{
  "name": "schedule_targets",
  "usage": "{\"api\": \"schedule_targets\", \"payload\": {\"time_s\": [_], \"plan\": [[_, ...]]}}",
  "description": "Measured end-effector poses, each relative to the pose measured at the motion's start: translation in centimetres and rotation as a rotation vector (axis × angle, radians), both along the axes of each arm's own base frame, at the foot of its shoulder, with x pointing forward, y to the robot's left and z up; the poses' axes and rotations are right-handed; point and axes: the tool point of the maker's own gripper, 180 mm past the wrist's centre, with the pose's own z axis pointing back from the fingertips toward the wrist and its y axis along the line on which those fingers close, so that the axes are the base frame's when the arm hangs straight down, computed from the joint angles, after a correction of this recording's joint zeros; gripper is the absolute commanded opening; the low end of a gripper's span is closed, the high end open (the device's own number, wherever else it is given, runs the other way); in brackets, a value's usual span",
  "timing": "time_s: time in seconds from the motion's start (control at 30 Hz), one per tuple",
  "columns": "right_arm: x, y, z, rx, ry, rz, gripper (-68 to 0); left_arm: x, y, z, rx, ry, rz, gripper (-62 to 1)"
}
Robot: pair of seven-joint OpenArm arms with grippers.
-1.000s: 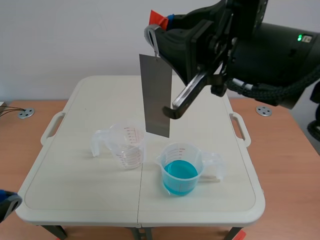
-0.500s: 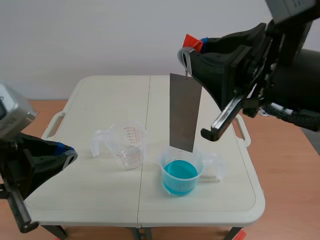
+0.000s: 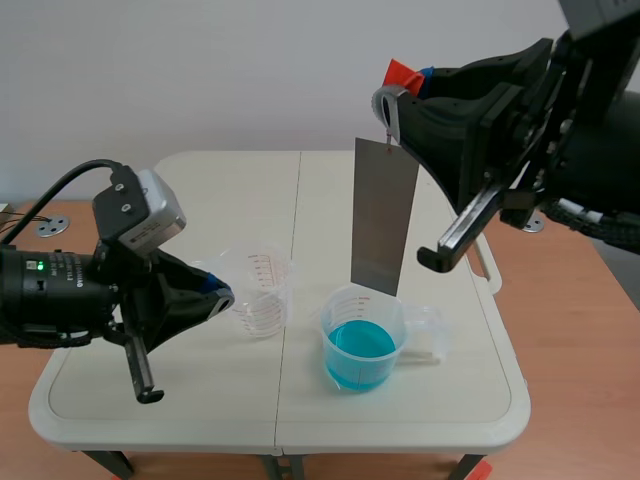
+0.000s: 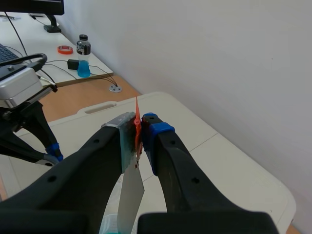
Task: Hold the metal plate by the orange handle, dip it into the blue solution, take it out and point at it, then put the plate back in the beaker on the left.
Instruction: 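Point at the plate with the left hand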
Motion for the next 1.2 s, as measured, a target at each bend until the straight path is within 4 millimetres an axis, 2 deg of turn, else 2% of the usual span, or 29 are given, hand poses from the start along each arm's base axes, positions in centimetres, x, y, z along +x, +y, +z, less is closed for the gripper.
{"api": "schedule_targets", "payload": {"time_s": [0.13, 0.3, 0.63, 0.87, 1.2], "plan": [[0.0, 0.0, 0.0, 0.0, 0.0, 0.0, -66.0, 0.7, -1.9, 0.5, -0.044, 0.001, -0.056, -59.4], [0.0, 0.0, 0.0, 0.0, 0.0, 0.0, -66.0, 0.4, -4.0, 0.3, -0.065, 0.019, -0.135, -59.4], [0.0, 0.0, 0.0, 0.0, 0.0, 0.0, -66.0, 1.6, -6.7, 0.8, -0.103, 0.007, -0.165, -59.4], [0.0, 0.0, 0.0, 0.0, 0.0, 0.0, -66.0, 2.1, -7.8, 1.2, -0.127, -0.001, -0.169, -59.4], [0.0, 0.0, 0.0, 0.0, -0.002, 0.0, -66.0, 2.1, -7.8, 0.9, -0.106, -0.009, -0.174, -59.4]]}}
